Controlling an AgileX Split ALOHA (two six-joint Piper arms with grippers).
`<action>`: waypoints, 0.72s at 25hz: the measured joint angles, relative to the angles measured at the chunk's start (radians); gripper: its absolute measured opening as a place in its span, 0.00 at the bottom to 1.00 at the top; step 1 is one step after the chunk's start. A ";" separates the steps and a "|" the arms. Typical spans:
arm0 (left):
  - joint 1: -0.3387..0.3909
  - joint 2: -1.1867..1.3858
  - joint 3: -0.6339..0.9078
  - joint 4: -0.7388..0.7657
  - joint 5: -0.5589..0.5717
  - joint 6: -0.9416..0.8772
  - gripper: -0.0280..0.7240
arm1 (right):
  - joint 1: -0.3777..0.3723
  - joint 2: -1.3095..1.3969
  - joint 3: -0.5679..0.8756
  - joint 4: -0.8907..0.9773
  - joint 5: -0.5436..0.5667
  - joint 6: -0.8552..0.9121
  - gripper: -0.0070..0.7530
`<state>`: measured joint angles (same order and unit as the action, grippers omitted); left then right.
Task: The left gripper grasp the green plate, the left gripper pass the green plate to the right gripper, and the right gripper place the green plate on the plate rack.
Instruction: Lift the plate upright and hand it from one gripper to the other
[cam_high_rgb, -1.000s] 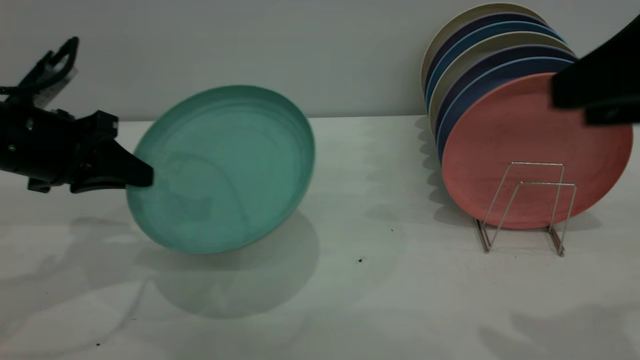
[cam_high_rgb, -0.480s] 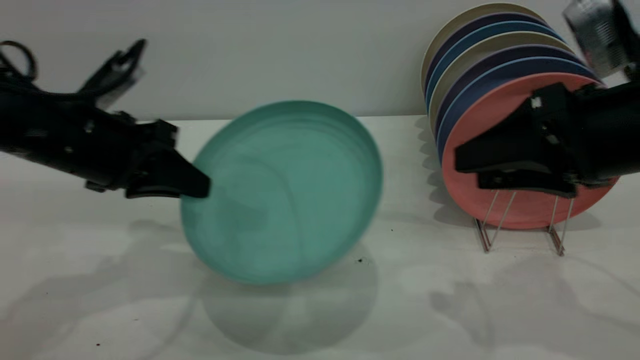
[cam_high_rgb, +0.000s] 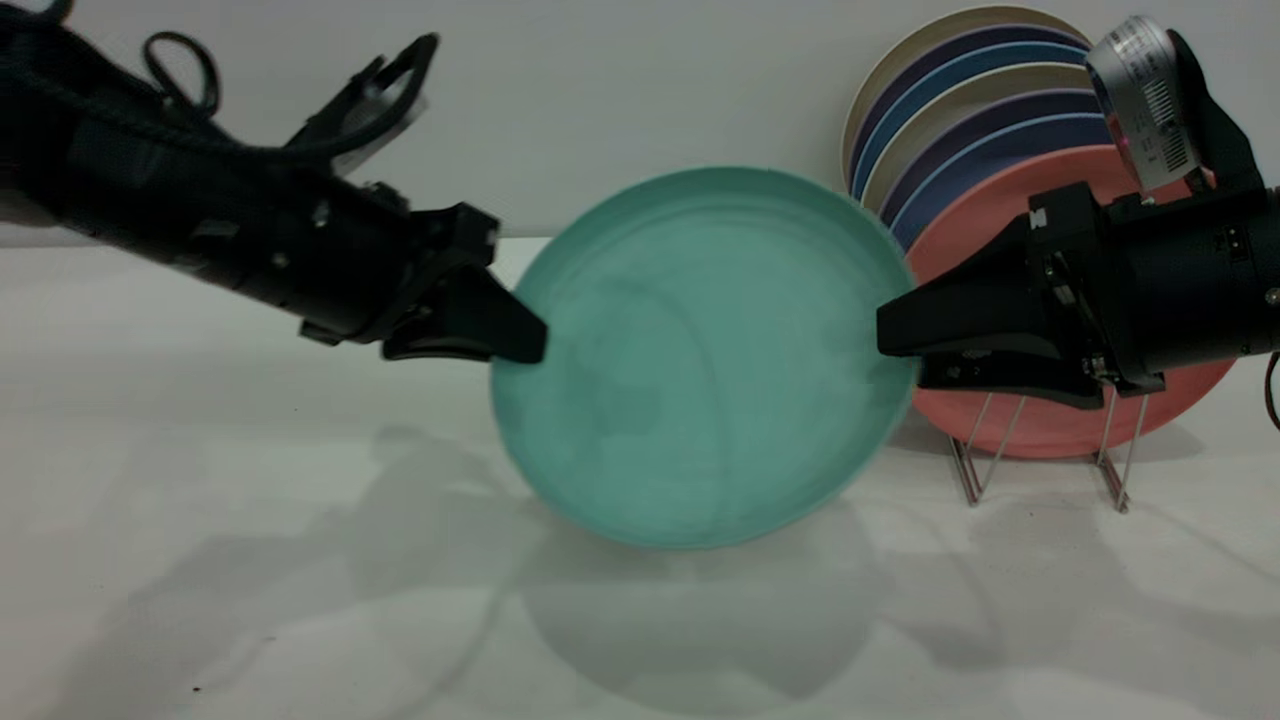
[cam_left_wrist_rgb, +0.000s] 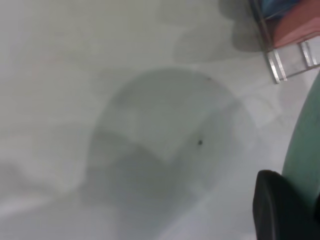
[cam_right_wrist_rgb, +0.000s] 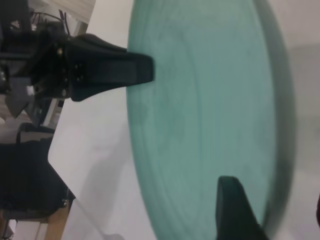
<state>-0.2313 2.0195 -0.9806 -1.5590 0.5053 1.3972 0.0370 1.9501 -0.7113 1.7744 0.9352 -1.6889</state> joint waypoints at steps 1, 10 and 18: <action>-0.014 0.000 -0.004 0.000 0.000 -0.005 0.06 | 0.000 0.000 0.000 0.000 0.000 0.000 0.55; -0.033 0.000 -0.005 -0.001 0.061 -0.035 0.09 | 0.000 0.003 0.000 0.004 -0.040 0.016 0.14; 0.062 0.000 -0.006 -0.019 0.304 -0.057 0.69 | 0.000 0.003 0.000 0.008 -0.039 0.004 0.09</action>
<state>-0.1691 2.0195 -0.9867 -1.5782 0.8094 1.3404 0.0370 1.9531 -0.7113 1.7826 0.8966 -1.6851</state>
